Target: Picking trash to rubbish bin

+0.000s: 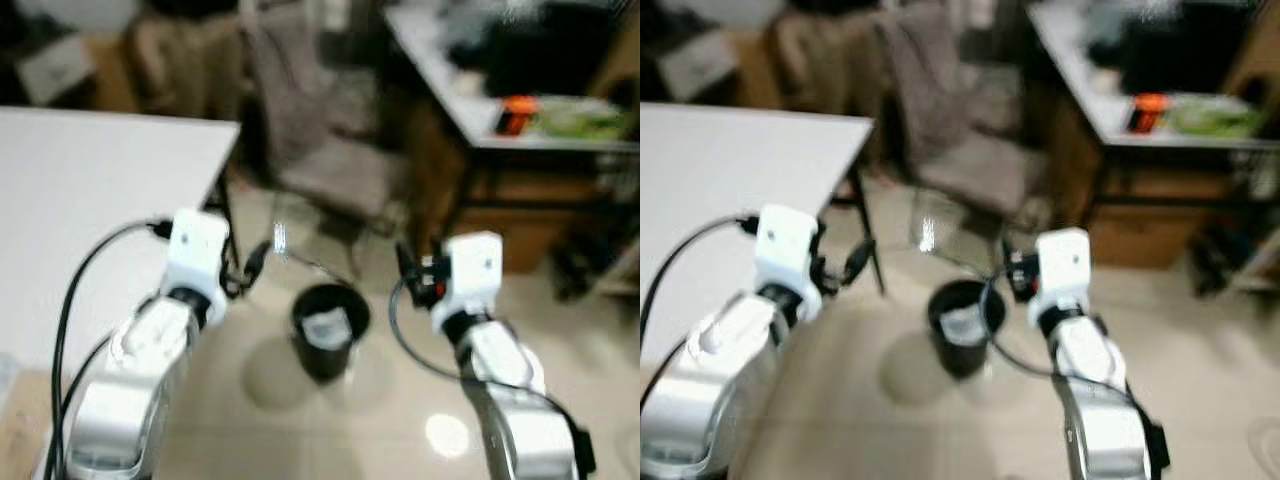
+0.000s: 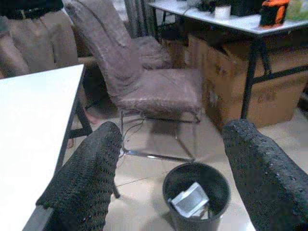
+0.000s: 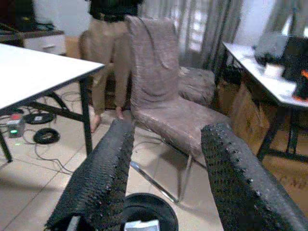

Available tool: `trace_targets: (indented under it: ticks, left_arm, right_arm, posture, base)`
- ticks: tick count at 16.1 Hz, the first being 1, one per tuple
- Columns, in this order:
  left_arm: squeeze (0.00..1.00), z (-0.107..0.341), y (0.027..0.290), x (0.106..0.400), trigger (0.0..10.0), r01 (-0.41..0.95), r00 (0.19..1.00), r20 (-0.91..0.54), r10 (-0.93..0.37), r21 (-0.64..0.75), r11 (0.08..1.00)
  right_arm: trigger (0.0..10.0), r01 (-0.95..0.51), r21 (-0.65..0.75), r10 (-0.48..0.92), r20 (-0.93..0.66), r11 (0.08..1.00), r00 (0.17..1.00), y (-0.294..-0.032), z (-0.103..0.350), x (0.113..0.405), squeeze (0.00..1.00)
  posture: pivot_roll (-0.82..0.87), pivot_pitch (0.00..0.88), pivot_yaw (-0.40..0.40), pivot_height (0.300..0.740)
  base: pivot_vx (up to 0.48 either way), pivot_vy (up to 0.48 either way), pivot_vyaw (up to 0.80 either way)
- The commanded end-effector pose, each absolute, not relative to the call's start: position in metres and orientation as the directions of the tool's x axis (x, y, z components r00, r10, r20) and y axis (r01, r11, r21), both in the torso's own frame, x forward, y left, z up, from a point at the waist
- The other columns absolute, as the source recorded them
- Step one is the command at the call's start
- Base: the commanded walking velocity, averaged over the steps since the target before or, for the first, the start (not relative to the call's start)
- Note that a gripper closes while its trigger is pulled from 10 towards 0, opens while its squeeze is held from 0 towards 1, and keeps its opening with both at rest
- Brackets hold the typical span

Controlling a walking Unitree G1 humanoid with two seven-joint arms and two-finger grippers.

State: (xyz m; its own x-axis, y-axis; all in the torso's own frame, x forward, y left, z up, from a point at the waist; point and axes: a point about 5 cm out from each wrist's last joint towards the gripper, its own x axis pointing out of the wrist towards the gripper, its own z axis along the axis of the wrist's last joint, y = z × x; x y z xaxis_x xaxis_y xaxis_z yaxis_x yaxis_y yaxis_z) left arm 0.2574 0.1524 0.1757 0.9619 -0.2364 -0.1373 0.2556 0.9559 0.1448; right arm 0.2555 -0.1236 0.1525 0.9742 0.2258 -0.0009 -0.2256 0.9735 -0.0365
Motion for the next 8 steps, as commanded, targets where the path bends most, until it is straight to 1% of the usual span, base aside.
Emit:
trace_targets:
  ticks: [1,6,8]
  left_arm:
    - [0.00,0.177,0.150,0.257,10.0,0.257,0.962,-0.137,-0.238,0.148,0.955]
    - [0.00,0.175,0.155,0.254,10.0,0.244,0.964,-0.150,-0.221,0.163,0.956]
    - [0.00,0.170,0.157,0.250,10.0,0.242,0.962,-0.171,-0.214,0.162,0.957]
  right_arm:
    - [10.0,-0.225,-0.040,0.226,0.011,0.974,0.974,-0.124,0.156,0.257,0.00]
    - [10.0,-0.240,-0.041,0.239,-0.017,0.970,0.971,-0.123,0.150,0.256,0.00]
    - [10.0,-0.269,-0.046,0.264,-0.102,0.962,0.959,-0.121,0.141,0.254,0.00]
  posture:
    - [-0.04,0.000,-0.009,0.740]
    - [-0.04,0.000,-0.012,0.740]
    - [-0.04,0.000,-0.010,0.740]
  base:
    - [-0.292,0.000,0.00]
    - [-0.292,0.000,0.00]
    - [-0.292,0.000,0.00]
